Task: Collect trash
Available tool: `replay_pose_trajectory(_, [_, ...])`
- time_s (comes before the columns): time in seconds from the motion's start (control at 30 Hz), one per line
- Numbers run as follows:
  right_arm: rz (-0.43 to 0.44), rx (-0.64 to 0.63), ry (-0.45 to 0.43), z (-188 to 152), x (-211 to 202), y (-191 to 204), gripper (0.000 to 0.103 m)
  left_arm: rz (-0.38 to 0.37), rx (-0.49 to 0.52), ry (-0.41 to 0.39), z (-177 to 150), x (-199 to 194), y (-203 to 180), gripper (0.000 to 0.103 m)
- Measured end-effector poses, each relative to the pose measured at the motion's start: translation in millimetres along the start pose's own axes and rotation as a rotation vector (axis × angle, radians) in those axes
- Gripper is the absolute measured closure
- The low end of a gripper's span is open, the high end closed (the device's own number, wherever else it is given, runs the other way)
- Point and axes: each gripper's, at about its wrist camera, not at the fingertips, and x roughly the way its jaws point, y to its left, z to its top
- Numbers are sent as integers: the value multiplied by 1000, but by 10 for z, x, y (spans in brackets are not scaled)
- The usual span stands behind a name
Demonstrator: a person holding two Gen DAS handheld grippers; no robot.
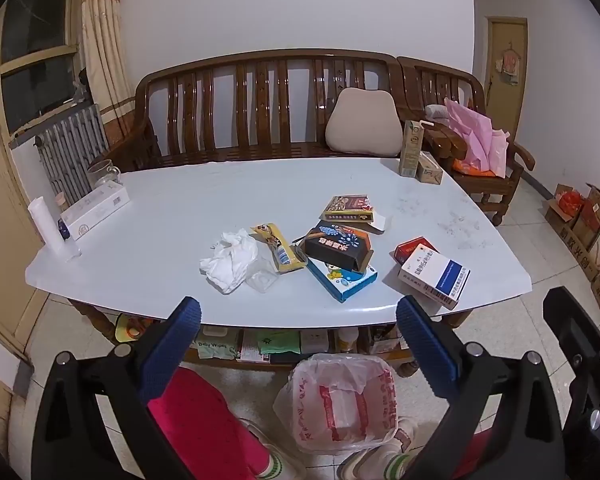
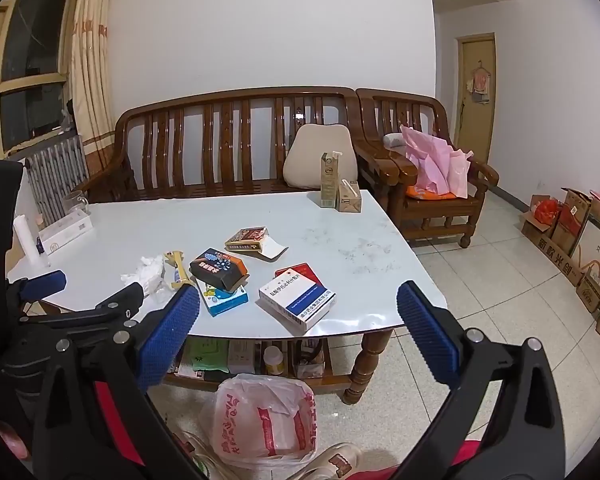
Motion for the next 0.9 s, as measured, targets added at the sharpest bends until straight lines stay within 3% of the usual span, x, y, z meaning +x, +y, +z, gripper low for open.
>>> replay_pose_trajectory(0.9, [4, 7, 0, 1, -34, -16, 6, -24, -8, 12, -35, -3, 3, 7])
